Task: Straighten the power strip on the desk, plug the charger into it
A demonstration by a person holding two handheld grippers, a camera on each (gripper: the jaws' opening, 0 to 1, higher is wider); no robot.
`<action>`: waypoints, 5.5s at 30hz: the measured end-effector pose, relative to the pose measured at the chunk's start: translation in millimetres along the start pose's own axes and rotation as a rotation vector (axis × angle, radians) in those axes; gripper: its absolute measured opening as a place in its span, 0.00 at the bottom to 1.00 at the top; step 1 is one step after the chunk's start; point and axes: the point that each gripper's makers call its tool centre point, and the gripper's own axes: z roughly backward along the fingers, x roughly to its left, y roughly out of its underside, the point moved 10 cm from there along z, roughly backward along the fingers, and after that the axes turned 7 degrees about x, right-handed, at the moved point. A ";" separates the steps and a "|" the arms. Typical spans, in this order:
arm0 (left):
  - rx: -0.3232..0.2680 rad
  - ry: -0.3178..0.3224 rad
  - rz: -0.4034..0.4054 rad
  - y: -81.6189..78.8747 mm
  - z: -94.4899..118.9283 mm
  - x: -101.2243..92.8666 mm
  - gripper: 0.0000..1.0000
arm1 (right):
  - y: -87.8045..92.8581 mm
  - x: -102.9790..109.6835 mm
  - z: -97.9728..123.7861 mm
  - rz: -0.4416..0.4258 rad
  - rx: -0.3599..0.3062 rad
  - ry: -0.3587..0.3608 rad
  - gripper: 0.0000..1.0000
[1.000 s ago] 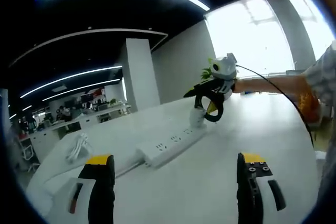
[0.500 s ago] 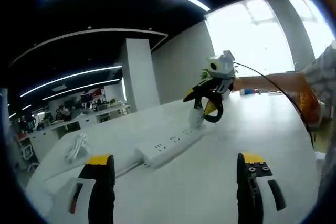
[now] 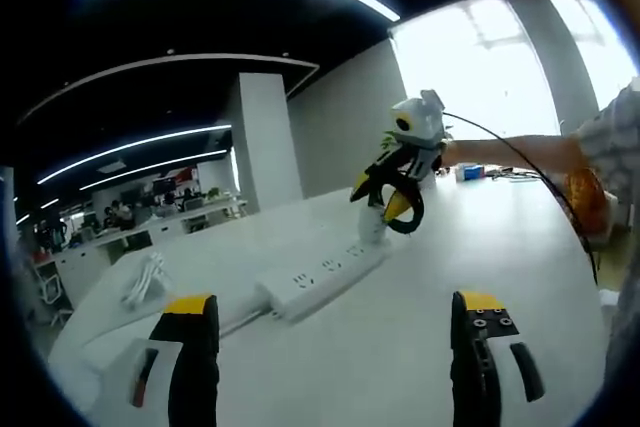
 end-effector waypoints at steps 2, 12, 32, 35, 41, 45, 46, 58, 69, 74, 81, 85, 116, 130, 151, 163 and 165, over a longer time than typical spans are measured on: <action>0.002 -0.001 0.001 0.6 0.1 0.1 0.98 | -0.9 -0.1 -0.2 0.001 0.004 -0.002 0.37; -0.004 -0.001 0.004 1.0 0.2 1.3 0.98 | -7.0 0.3 -2.9 -0.006 0.090 -0.028 0.30; -0.024 0.022 -0.001 -5.3 2.7 -4.8 0.98 | -25.9 -22.8 -17.2 -0.110 0.345 -0.256 0.21; -0.030 0.020 -0.004 -8.5 4.6 -5.0 0.98 | -27.1 -31.0 -22.3 -0.167 0.374 -0.317 0.21; -0.041 0.019 -0.005 -11.9 7.9 -4.4 0.98 | -30.8 -27.9 -26.2 -0.117 0.438 -0.367 0.20; -0.024 0.014 0.018 -8.7 6.8 -1.3 0.98 | -33.4 -17.9 -30.4 -0.102 0.461 -0.353 0.20; -0.019 0.014 0.023 -7.4 5.4 -0.9 0.98 | -31.9 -17.4 -29.3 -0.096 0.452 -0.351 0.20; 0.012 0.024 0.063 -5.0 -3.9 -7.7 0.98 | -9.6 -4.1 -16.6 -0.048 0.204 -0.243 0.20; -0.005 0.002 0.062 -14.5 6.5 -14.0 0.97 | -20.0 -20.7 -28.2 -0.196 0.328 -0.353 0.21; -0.036 0.019 0.066 -20.7 14.9 -25.1 0.97 | -11.1 -30.7 -31.7 -0.335 0.255 -0.424 0.21; -0.040 0.009 0.046 -25.9 22.8 -23.4 0.97 | -13.9 -15.6 -29.1 -0.271 0.218 -0.353 0.22; -0.035 -0.004 0.047 -26.1 25.0 -18.6 0.97 | -11.0 -12.0 -26.4 -0.265 0.200 -0.336 0.24; -0.025 -0.041 0.044 -24.7 41.4 -17.7 0.97 | 10.8 -12.5 6.5 -0.186 -0.054 -0.127 0.44; -0.017 -0.028 0.049 -24.7 40.4 -13.9 0.97 | 13.8 -14.3 23.7 -0.214 -0.127 -0.098 0.56; -0.018 -0.013 0.064 -23.2 38.9 -8.0 0.97 | 19.2 -8.4 51.9 -0.264 -0.271 0.018 0.85; -0.010 -0.017 0.079 -23.1 35.4 3.6 0.97 | 15.3 1.8 76.2 -0.274 -0.310 0.107 1.00; -0.010 -0.018 0.081 -23.6 34.3 5.1 0.97 | 14.8 4.6 79.3 -0.270 -0.300 0.126 1.00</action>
